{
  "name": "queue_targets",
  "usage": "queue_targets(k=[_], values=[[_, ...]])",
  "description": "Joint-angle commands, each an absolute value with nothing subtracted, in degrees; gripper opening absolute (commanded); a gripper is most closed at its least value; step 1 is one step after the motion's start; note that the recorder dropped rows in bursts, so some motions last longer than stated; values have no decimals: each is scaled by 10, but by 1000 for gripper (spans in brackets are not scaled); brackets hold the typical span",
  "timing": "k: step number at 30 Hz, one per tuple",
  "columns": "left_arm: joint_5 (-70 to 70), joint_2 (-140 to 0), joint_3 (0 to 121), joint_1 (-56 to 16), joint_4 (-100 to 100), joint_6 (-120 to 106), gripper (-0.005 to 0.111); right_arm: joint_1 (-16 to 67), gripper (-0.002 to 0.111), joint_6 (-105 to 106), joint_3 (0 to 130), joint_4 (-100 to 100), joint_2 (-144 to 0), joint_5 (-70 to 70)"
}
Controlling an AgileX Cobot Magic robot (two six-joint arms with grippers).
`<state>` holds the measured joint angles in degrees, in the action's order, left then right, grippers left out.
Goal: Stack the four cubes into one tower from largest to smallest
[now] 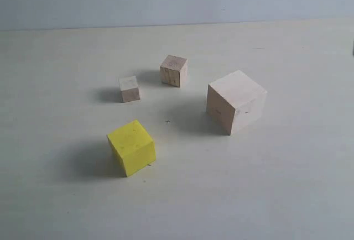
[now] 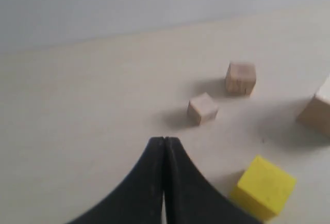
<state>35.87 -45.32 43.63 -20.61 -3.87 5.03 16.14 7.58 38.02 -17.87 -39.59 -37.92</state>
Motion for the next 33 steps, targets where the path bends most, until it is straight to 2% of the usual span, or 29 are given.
queue_targets(k=[1,8,17,19,20,22,23,25,28,33], values=[[428,-503,443,-212,-38,49,0,164,0,124,388,-256,-470,-414],[337,-510,443,-212,-40,49,0,164,0,124,388,-235,-516,-352],[403,-558,442,-212,-54,45,0,164,2,202,388,-193,-559,-294],[416,-580,442,-212,-54,45,0,164,14,232,388,-195,-595,-287],[427,-591,442,-212,-54,45,0,164,28,250,388,-213,-620,-269],[439,-599,442,-212,-54,45,0,164,47,283,392,-234,-649,-260],[447,-603,442,-212,-53,45,0,164,67,301,401,-255,-678,-249],[447,-605,442,-212,-53,45,0,164,89,305,415,-281,-723,-228],[446,-605,439,-212,-53,45,0,164,98,305,429,-285,-762,-210],[435,-608,428,-212,-53,45,0,164,100,305,466,-300,-834,-211]])
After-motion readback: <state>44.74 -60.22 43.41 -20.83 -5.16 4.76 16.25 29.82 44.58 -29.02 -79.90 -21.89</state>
